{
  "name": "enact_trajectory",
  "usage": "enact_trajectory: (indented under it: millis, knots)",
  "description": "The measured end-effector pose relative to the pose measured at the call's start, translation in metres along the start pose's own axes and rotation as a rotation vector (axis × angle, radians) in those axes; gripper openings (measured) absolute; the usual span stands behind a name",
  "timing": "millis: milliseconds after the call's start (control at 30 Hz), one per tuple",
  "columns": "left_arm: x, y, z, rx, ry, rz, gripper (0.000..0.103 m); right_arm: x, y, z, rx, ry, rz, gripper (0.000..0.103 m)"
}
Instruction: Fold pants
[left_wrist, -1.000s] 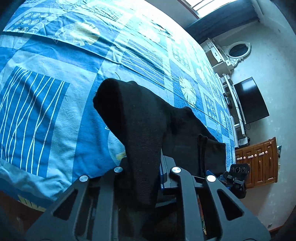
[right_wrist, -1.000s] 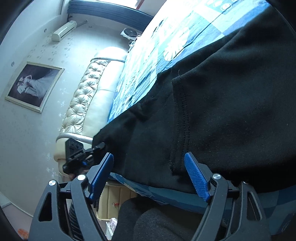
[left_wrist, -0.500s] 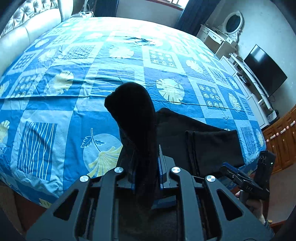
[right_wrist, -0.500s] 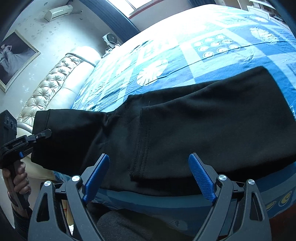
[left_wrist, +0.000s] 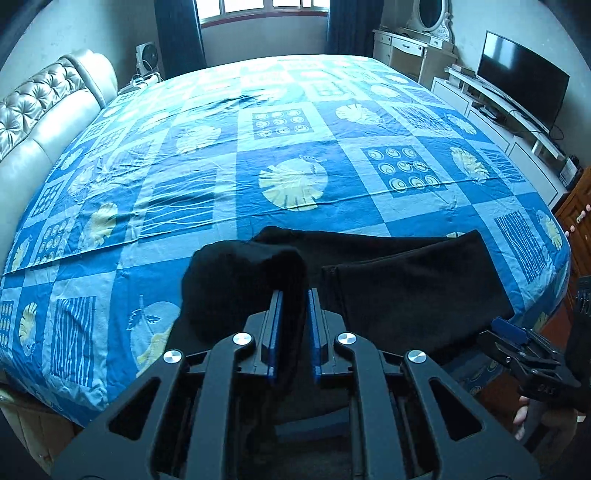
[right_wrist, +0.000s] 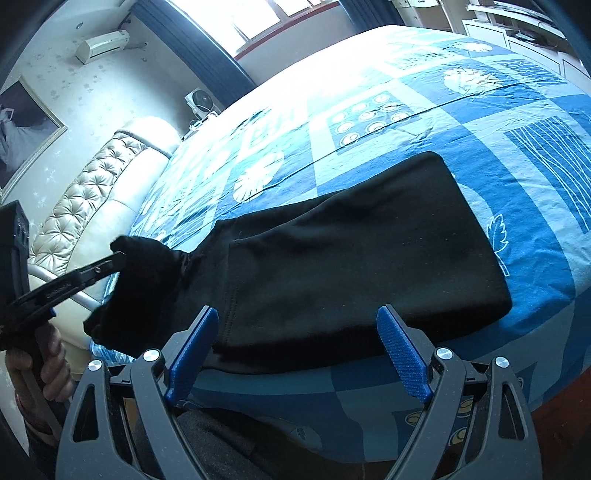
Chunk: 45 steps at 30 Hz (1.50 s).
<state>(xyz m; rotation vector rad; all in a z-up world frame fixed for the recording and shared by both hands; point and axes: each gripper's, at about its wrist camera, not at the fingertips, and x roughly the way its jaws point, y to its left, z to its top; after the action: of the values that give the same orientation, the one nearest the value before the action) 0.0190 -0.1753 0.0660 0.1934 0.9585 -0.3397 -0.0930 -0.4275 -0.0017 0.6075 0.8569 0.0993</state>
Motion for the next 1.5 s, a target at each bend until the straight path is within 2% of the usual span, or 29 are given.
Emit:
enact_trajectory:
  millis: [167,233,300,400,433,533,600,633,667,800,867,933,1067,1167,1333,1467,1500]
  knots:
    - [0.037,-0.029,-0.009,0.022,0.082,-0.005,0.009,-0.009,-0.014,-0.001,0.035,-0.017,0.029,0.087]
    - [0.044,-0.035,-0.016,0.02,0.103,-0.034,0.009,-0.01,-0.018,-0.003,0.041,-0.018,0.035,0.087]
    - [0.044,-0.038,-0.022,0.013,0.105,-0.067,0.01,-0.009,-0.02,-0.005,0.041,-0.018,0.043,0.087]
    - [0.038,-0.042,-0.028,0.041,0.093,-0.092,0.017,-0.004,-0.021,-0.007,0.055,-0.007,0.048,0.087]
    - [0.035,-0.041,-0.03,0.045,0.083,-0.099,0.025,-0.002,-0.021,-0.007,0.067,-0.001,0.056,0.087]
    - [0.018,-0.03,-0.028,0.021,0.038,-0.128,0.03,0.005,-0.016,-0.01,0.088,0.038,0.099,0.087]
    - [-0.001,-0.013,-0.021,-0.031,-0.007,-0.156,0.047,0.01,-0.007,-0.012,0.097,0.067,0.164,0.087]
    - [-0.012,0.0,-0.018,-0.064,-0.046,-0.171,0.06,0.013,-0.001,-0.013,0.107,0.085,0.203,0.087]
    - [-0.023,0.013,-0.015,-0.087,-0.086,-0.171,0.066,0.017,0.006,-0.013,0.12,0.108,0.244,0.087]
    - [-0.047,0.07,-0.017,-0.142,-0.194,-0.036,0.077,0.049,0.033,-0.016,0.205,0.207,0.406,0.087]
    - [-0.047,0.098,-0.024,-0.174,-0.196,0.038,0.081,0.071,0.049,-0.015,0.235,0.257,0.465,0.087]
    - [-0.042,0.122,-0.037,-0.207,-0.172,0.082,0.082,0.091,0.066,-0.015,0.209,0.268,0.448,0.087]
    - [-0.028,0.159,-0.068,-0.256,-0.103,0.117,0.082,0.117,0.097,-0.02,0.143,0.257,0.426,0.087]
    - [-0.015,0.179,-0.091,-0.273,-0.093,0.159,0.083,0.13,0.113,-0.032,0.108,0.274,0.391,0.087]
    - [0.009,0.199,-0.113,-0.243,-0.083,0.273,0.083,0.134,0.123,-0.053,0.128,0.292,0.417,0.087]
    - [0.024,0.212,-0.123,-0.294,-0.041,0.3,0.083,0.136,0.133,-0.066,0.147,0.306,0.444,0.087]
    - [0.027,0.215,-0.125,-0.32,-0.029,0.286,0.083,0.138,0.137,-0.068,0.144,0.311,0.448,0.087]
